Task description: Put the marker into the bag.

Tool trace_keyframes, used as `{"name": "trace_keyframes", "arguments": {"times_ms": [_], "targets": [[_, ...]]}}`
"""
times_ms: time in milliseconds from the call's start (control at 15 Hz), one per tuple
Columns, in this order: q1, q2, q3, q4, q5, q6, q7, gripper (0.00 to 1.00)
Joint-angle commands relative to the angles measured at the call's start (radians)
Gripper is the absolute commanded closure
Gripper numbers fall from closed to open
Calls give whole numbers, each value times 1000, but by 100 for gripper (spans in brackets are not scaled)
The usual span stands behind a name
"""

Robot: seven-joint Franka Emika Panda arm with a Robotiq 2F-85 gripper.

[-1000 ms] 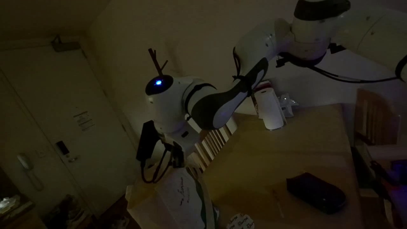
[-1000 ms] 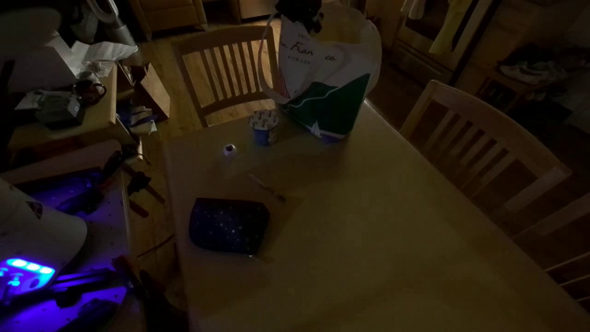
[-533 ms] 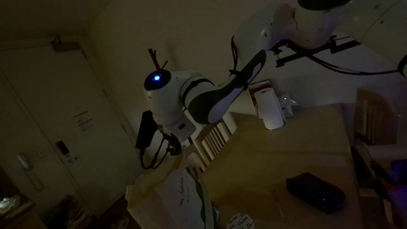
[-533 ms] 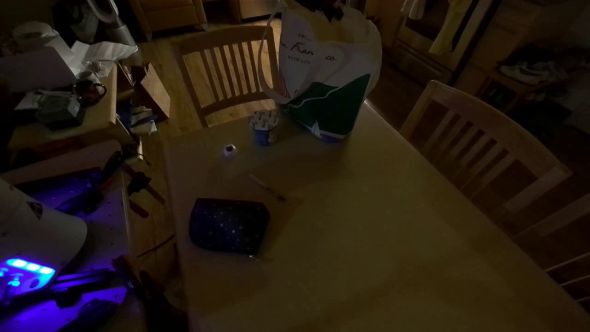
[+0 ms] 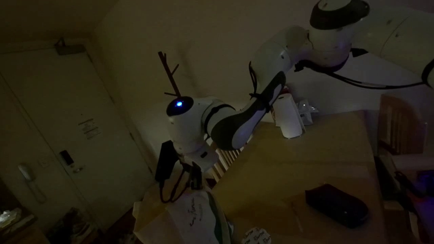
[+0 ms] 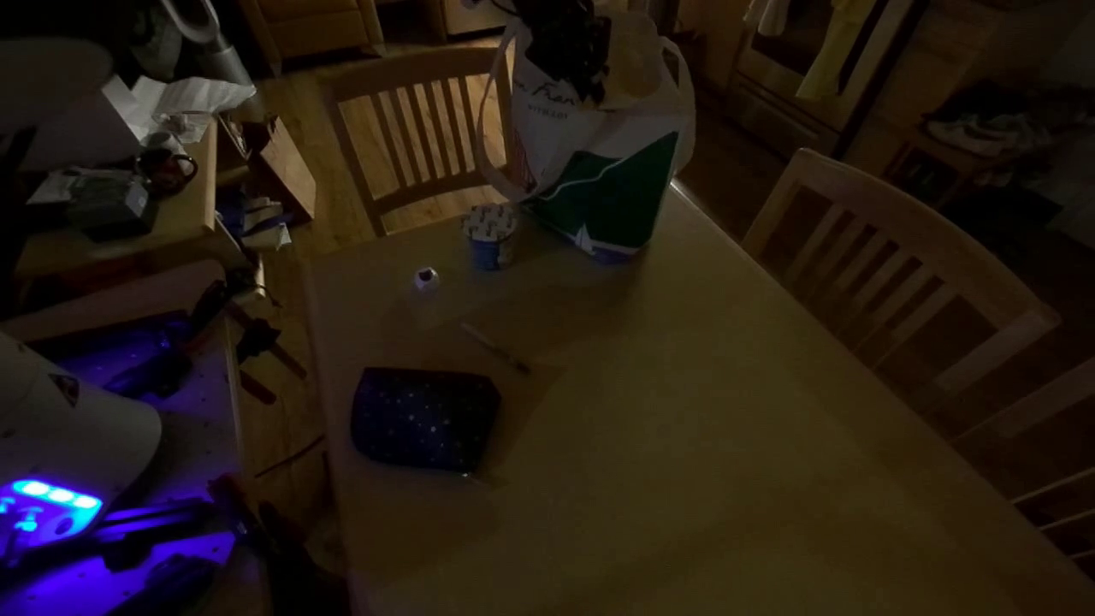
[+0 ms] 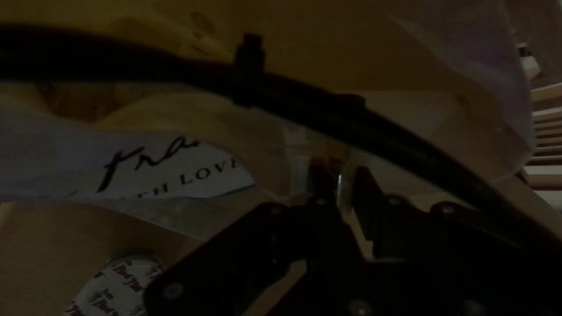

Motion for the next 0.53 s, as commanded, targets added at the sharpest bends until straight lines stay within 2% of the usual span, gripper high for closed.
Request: {"name": "trace_keyframes", "arguments": {"times_ms": [0, 200, 267, 333, 400, 467], "targets": [[-23, 55, 30, -37, -48, 10, 0, 93], [-12, 31, 21, -43, -54, -2, 0, 93], [41, -129, -105, -41, 63, 118, 0, 93], [0, 5, 14, -38, -62, 0, 0, 93], [8, -23, -3, -39, -74, 11, 0, 93], [59, -178, -128, -41, 37, 137, 0, 93]]}}
